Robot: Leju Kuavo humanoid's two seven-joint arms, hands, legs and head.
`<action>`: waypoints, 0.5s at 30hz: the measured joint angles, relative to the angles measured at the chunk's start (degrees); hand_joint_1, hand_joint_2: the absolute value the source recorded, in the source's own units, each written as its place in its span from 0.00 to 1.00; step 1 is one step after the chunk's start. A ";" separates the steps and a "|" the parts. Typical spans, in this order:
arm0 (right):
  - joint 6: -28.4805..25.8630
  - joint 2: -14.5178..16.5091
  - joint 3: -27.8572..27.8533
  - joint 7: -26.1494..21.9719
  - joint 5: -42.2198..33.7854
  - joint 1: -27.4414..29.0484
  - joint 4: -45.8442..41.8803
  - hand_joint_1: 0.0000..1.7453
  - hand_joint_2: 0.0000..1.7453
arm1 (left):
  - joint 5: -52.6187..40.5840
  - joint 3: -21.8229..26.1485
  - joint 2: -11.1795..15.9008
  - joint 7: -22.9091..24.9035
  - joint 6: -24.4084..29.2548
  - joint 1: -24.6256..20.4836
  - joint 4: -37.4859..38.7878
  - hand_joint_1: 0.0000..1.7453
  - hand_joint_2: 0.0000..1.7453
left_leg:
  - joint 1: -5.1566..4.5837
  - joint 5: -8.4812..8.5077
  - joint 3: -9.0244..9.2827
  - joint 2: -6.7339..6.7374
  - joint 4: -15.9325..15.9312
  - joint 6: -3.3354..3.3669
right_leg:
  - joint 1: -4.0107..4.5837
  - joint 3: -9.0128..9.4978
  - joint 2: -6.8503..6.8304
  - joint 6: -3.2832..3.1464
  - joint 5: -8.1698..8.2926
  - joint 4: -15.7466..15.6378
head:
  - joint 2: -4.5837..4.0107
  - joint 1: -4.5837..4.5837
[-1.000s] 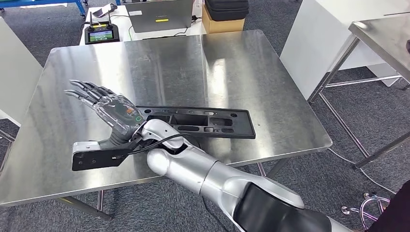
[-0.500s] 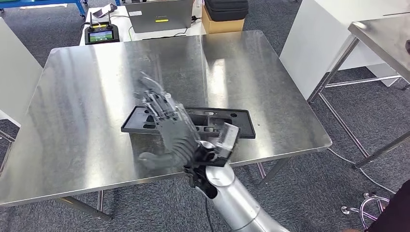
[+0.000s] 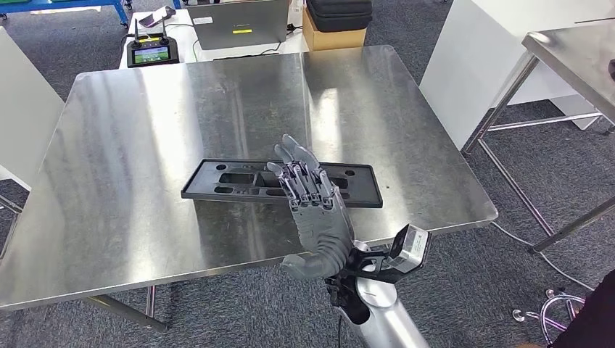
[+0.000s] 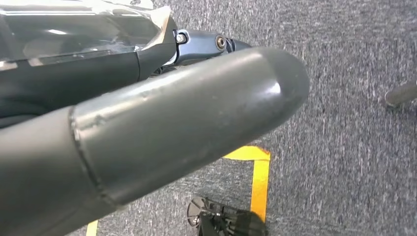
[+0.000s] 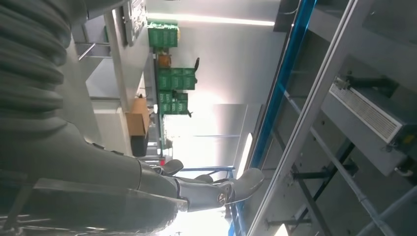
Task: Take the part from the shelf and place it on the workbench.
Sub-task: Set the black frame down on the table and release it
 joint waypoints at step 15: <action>-0.21 -0.13 -0.97 0.64 0.48 0.30 1.48 0.00 1.00 | -0.09 0.61 -0.69 -0.40 0.20 -0.01 -0.02 0.00 0.00 | -0.02 0.44 0.84 0.19 -1.13 1.75 | -0.55 -5.96 0.02 1.59 -5.52 13.42 | 0.00 0.17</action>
